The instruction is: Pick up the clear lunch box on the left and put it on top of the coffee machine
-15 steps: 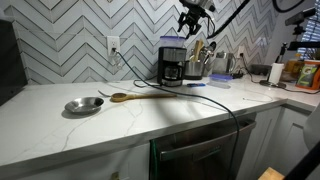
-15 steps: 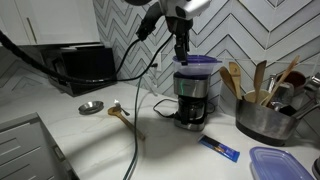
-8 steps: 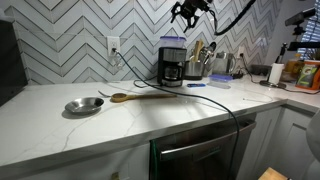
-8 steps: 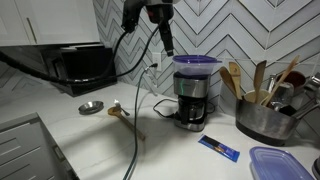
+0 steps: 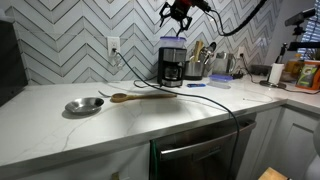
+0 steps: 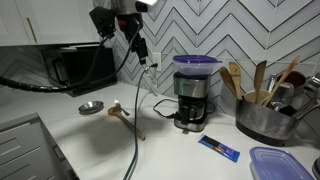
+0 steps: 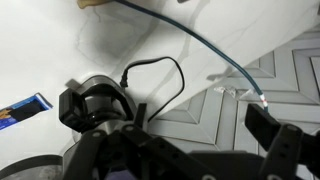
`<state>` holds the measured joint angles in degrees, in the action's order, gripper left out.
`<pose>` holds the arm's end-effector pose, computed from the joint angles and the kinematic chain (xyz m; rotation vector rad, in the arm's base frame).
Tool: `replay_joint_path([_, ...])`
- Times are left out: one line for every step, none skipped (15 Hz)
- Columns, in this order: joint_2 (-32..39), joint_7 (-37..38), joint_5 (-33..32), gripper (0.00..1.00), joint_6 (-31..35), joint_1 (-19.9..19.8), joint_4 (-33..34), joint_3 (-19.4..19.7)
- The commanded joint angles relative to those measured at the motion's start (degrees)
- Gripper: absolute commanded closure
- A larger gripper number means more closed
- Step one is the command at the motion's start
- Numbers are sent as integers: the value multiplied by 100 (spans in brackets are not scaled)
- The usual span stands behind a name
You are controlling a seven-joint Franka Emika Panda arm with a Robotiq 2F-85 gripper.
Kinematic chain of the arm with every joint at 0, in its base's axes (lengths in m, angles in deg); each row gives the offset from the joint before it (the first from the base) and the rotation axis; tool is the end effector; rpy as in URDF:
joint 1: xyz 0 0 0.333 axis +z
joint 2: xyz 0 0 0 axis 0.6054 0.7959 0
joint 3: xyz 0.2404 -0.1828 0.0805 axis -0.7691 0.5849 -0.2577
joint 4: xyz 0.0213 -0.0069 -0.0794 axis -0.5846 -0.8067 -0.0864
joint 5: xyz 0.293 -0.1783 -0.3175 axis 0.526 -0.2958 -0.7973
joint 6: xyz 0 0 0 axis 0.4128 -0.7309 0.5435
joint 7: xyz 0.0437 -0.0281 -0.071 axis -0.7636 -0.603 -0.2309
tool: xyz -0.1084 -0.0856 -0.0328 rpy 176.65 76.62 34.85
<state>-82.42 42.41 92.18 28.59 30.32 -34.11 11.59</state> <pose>0.6304 -0.1228 0.6015 -2.6746 0.6723 -0.5372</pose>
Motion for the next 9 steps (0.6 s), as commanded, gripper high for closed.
replay_joint_path([-363, -1038, -163, 0, -534, 34, -407, 112])
replay_joint_path([-356, -1376, -180, 0, -625, 35, -417, 145])
replay_joint_path([-295, -1759, -165, 0, -633, 37, -404, 187])
replay_joint_path([-165, -1170, -116, 0, -531, 40, -180, 109])
replay_joint_path([-165, -1413, -116, 0, -567, 39, -200, 140])
replay_joint_path([-164, -1542, -116, 0, -569, 38, -222, 160])
replay_joint_path([-164, -1613, -116, 0, -569, 38, -242, 169])
replay_joint_path([-165, -1642, -116, 0, -569, 38, -255, 171])
replay_joint_path([-165, -1653, -116, 0, -568, 40, -259, 170])
